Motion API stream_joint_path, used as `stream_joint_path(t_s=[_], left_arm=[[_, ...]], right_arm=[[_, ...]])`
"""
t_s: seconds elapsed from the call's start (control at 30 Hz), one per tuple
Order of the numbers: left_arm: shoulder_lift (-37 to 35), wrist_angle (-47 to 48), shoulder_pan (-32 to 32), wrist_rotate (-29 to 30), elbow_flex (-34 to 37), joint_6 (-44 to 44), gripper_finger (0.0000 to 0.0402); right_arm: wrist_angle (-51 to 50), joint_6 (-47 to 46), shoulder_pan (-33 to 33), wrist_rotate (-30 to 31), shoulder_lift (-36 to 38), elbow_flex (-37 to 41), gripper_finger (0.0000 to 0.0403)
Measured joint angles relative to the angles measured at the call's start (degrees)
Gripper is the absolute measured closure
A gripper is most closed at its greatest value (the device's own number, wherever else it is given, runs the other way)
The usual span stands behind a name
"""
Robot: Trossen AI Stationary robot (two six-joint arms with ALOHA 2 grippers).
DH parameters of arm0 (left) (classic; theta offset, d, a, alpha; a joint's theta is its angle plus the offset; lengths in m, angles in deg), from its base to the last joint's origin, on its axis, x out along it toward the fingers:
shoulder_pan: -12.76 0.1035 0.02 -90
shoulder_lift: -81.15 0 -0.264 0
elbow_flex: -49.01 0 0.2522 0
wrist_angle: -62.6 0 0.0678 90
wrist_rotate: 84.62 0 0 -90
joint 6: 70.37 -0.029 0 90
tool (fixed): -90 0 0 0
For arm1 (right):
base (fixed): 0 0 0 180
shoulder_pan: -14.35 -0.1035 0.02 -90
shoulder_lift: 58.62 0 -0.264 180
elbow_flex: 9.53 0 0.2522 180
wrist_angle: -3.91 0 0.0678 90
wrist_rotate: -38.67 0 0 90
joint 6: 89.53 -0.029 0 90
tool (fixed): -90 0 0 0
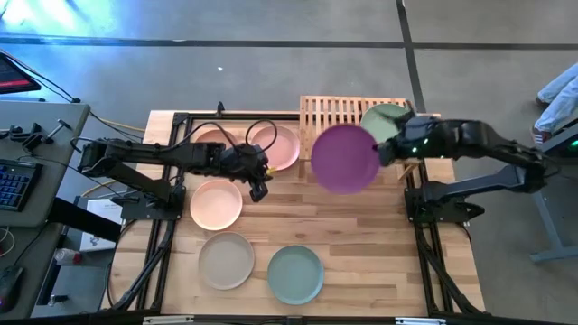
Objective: Place and stack plates onto a shelf
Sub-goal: Stack the purple plate on top of the green plate on the shelf
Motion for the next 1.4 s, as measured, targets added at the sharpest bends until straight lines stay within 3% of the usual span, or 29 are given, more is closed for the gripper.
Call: stream_joint_path(t_s=[0.5, 0.93, 1.23, 1.4], left_arm=[[0.0, 3.74, 3.78, 0.01, 0.0, -2.54, 0.03], [0.0, 3.94, 6.69, -0.04, 0.0, -7.01, 0.03], [0.0, 3.97, 9.54, -0.05, 0.0, -9.51, 0.03], [0.0, 3.99, 11.34, -1.67, 0.0, -9.62, 0.03]], right_arm=[[-10.26, 4.6, 25.0, -0.29, 0.02, -9.27, 0.0403], [-13.59, 11.68, 48.91, -10.18, -0.88, -6.95, 0.0403], [-15.98, 16.49, 57.31, -15.92, -5.13, -6.93, 0.0403], [-18.31, 18.8, 58.86, -15.81, -7.49, -6.86, 0.0403]])
